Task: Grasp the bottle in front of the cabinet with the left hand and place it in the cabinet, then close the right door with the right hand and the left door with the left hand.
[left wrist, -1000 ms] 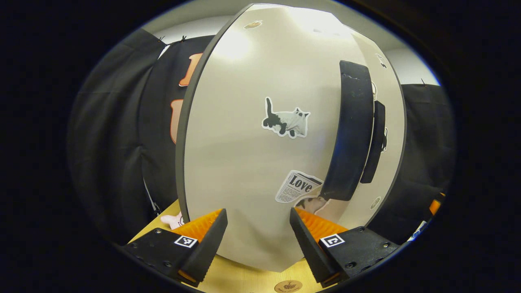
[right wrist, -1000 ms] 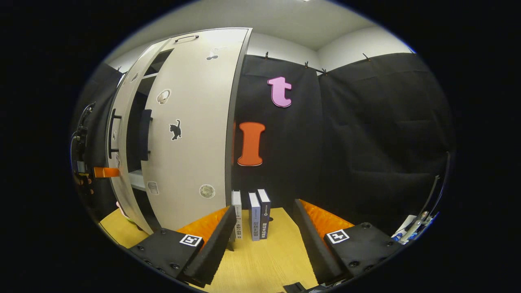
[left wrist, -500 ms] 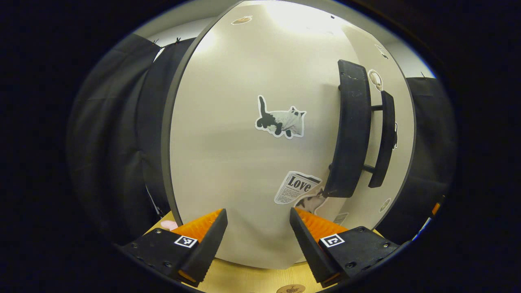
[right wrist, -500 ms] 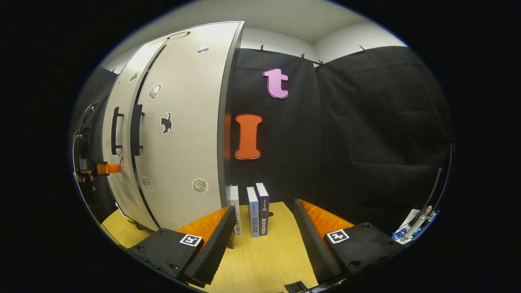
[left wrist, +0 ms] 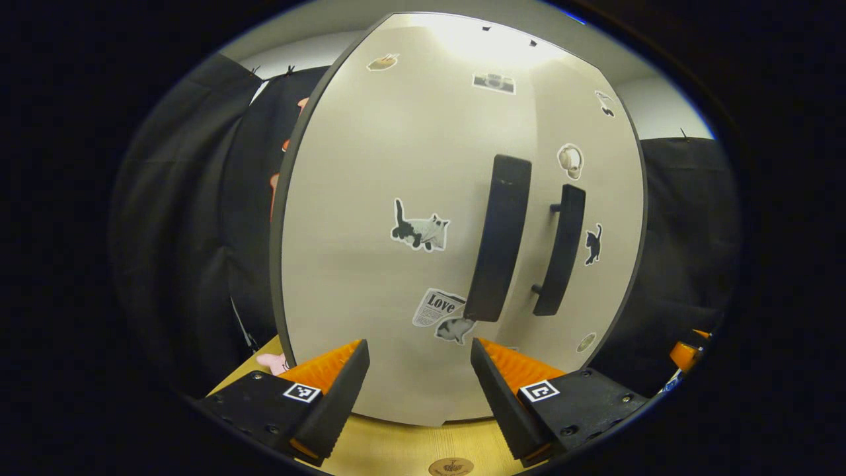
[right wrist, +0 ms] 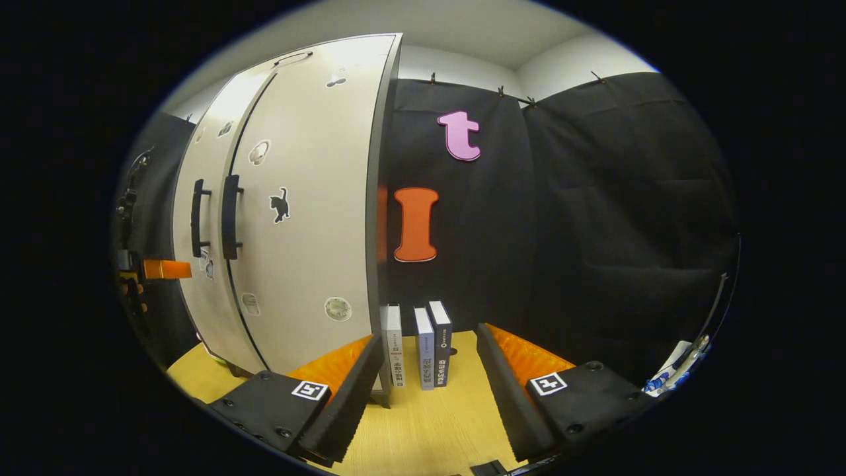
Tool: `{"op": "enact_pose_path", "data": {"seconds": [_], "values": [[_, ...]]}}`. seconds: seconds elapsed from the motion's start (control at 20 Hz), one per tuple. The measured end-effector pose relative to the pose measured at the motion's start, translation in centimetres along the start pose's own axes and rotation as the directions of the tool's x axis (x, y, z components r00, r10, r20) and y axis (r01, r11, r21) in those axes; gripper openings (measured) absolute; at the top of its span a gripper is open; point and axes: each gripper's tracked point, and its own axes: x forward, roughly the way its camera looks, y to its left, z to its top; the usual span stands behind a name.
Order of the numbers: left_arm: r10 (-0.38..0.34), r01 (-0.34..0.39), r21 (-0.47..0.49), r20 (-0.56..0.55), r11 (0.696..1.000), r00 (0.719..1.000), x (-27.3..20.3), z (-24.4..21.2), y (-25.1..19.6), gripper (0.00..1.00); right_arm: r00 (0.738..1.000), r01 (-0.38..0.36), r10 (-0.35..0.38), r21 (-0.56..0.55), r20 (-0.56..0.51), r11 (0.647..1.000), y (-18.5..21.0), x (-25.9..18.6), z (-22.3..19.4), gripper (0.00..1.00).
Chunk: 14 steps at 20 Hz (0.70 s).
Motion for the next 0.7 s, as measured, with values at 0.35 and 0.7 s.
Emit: {"op": "enact_pose_path", "data": {"seconds": [0.35, 0.7], "values": [[0.008, -0.007, -0.015, 0.078, 1.000, 0.997, -6.4, 4.3, 1.3, 0.94, 0.997, -0.064, 0.064, -0.010, 0.031, 0.998, 3.4, -1.5, 1.8, 0.95], [0.004, -0.001, -0.021, 0.135, 1.000, 0.991, -11.9, 6.6, 2.9, 0.94, 0.994, -0.087, 0.090, -0.049, 0.067, 0.995, 6.7, -3.9, 3.4, 0.95]]}}
